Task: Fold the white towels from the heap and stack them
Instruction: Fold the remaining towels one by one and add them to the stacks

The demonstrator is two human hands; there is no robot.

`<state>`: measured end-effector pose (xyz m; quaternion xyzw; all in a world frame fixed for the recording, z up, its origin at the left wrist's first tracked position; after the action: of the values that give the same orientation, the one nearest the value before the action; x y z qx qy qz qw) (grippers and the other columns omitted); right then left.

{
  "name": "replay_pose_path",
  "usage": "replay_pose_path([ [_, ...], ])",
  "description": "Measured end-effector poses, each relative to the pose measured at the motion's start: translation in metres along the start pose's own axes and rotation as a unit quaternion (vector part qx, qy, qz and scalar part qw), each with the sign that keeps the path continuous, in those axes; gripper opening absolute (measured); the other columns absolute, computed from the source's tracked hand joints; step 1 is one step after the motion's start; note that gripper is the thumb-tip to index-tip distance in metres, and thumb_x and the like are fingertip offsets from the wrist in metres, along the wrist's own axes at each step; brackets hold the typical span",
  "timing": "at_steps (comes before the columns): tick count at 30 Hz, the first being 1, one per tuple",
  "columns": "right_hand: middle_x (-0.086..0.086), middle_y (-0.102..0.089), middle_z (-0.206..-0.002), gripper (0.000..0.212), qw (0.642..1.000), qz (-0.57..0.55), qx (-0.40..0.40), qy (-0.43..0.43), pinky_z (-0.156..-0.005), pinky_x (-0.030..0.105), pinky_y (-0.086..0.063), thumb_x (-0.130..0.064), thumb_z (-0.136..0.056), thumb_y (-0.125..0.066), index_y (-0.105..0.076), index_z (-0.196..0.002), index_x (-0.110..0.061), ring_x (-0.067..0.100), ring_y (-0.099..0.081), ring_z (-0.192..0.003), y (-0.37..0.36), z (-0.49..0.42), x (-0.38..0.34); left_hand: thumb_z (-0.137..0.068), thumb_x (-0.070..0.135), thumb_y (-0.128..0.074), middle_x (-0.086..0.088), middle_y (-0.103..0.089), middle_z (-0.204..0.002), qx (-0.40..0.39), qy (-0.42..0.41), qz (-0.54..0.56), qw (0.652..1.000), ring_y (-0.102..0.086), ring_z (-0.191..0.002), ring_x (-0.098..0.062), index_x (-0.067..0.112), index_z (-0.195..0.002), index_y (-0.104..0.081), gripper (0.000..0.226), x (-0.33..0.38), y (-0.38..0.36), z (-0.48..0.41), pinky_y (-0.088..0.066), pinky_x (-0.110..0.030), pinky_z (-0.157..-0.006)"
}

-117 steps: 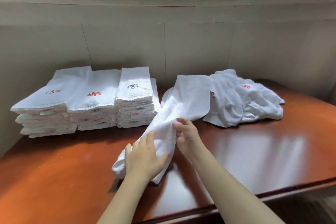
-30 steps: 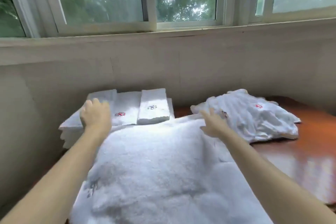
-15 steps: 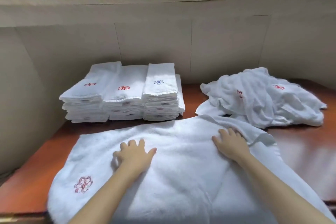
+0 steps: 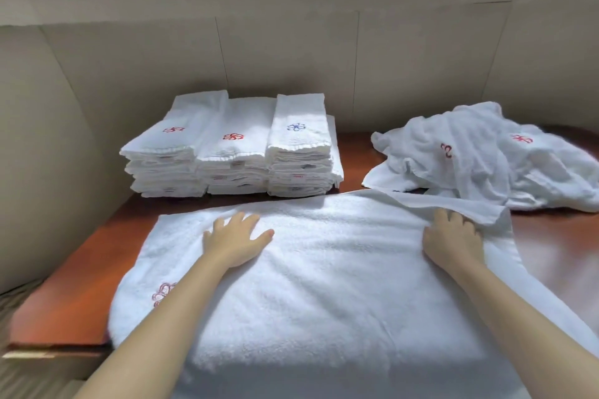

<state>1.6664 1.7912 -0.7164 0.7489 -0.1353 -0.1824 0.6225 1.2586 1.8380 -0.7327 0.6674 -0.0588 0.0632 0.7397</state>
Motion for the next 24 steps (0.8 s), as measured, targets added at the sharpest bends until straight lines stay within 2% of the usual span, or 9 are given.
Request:
replay_pose_path([
  [2,0.017,-0.048,-0.133,0.036,0.999,-0.013,-0.003,0.042,-0.101,0.040,-0.034,-0.019,-0.095,-0.039,-0.046,-0.129,-0.011,0.036,-0.044,-0.121,0.003,0.003,-0.024,-0.094,0.061,-0.030,0.007,-0.019,-0.158,0.041,-0.037,0.016,0.998,-0.014,-0.145,-0.023,0.037,-0.147,-0.029,0.058,-0.009,0.000,0.008,-0.014,-0.045,-0.115],
  [4,0.016,-0.054,-0.126,0.032,0.989,-0.080,-0.016,0.120,-0.096,0.037,-0.039,-0.018,-0.096,-0.038,-0.053,-0.122,-0.010,0.035,-0.048,-0.115,0.005,0.012,-0.064,-0.098,0.049,-0.036,0.004,-0.027,-0.155,0.063,-0.054,0.057,0.995,-0.022,-0.143,-0.019,0.030,-0.144,-0.038,0.050,-0.019,0.004,0.012,-0.019,-0.038,-0.114],
  [7,0.012,-0.054,-0.128,0.033,0.956,-0.151,-0.056,0.247,-0.097,0.035,-0.039,-0.025,-0.099,-0.039,-0.055,-0.125,-0.012,0.030,-0.047,-0.119,0.002,0.044,-0.134,-0.100,0.031,-0.040,-0.003,-0.041,-0.144,0.085,-0.014,0.116,0.990,-0.036,-0.131,-0.024,0.021,-0.136,-0.048,0.038,-0.033,0.017,0.011,-0.032,-0.037,-0.106],
  [10,0.008,-0.051,-0.133,0.037,0.934,-0.132,-0.049,0.328,-0.099,0.035,-0.039,-0.030,-0.100,-0.038,-0.052,-0.131,-0.015,0.026,-0.043,-0.125,0.000,0.063,-0.188,-0.100,0.017,-0.035,-0.009,-0.047,-0.133,0.151,0.046,0.080,0.984,-0.041,-0.121,-0.028,0.017,-0.129,-0.052,0.034,-0.056,0.034,0.012,-0.039,-0.040,-0.096],
  [12,0.009,-0.050,-0.133,0.037,0.939,-0.115,-0.034,0.321,-0.098,0.036,-0.040,-0.028,-0.099,-0.039,-0.051,-0.132,-0.015,0.028,-0.043,-0.124,0.001,0.053,-0.201,-0.096,0.007,-0.035,-0.012,-0.048,-0.131,0.175,0.100,0.082,0.976,-0.041,-0.120,-0.031,0.014,-0.127,-0.053,0.037,-0.084,0.040,0.013,-0.040,-0.041,-0.094],
  [14,0.011,-0.049,-0.132,0.036,0.956,-0.107,-0.016,0.272,-0.093,0.039,-0.043,-0.022,-0.097,-0.040,-0.050,-0.131,-0.013,0.032,-0.045,-0.120,0.000,0.030,-0.190,-0.093,0.000,-0.036,-0.018,-0.047,-0.130,0.204,0.142,0.106,0.963,-0.044,-0.119,-0.035,0.007,-0.126,-0.053,0.038,-0.109,0.047,0.014,-0.040,-0.042,-0.094],
  [18,0.019,-0.051,-0.125,0.027,0.981,-0.130,0.021,0.145,-0.084,0.041,-0.044,-0.012,-0.096,-0.040,-0.055,-0.116,-0.003,0.039,-0.048,-0.111,-0.009,-0.009,-0.135,-0.094,0.004,-0.044,-0.023,-0.037,-0.129,0.239,0.232,0.167,0.928,-0.053,-0.104,-0.046,0.003,-0.131,-0.045,0.037,-0.151,0.053,0.014,-0.042,-0.044,-0.087],
  [22,0.018,-0.053,-0.130,0.041,0.980,-0.161,0.020,0.117,-0.086,0.044,-0.043,-0.016,-0.096,-0.042,-0.039,-0.137,-0.009,0.037,-0.052,-0.115,-0.015,-0.029,-0.121,-0.091,0.020,-0.057,-0.024,-0.041,-0.134,0.168,0.339,0.183,0.908,-0.049,-0.117,-0.047,-0.004,-0.132,-0.038,0.051,-0.183,0.045,0.007,-0.043,-0.047,-0.093],
  [24,0.017,-0.054,-0.131,0.049,0.984,-0.147,0.002,0.103,-0.087,0.044,-0.043,-0.018,-0.096,-0.042,-0.030,-0.143,-0.013,0.037,-0.052,-0.117,-0.019,-0.037,-0.119,-0.088,0.021,-0.059,-0.023,-0.052,-0.128,0.119,0.349,0.182,0.912,-0.052,-0.117,-0.042,-0.006,-0.123,-0.047,0.046,-0.193,0.041,0.000,-0.045,-0.044,-0.093],
])
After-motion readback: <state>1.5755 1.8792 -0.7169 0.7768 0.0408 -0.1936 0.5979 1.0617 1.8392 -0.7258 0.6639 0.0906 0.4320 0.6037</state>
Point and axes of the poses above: each hand's wrist, its own z-axis away from the middle knuckle, its own y-axis out of the back of the hand, x = y × z, the point moved 10 cm from there along -z, towards the middle knuckle
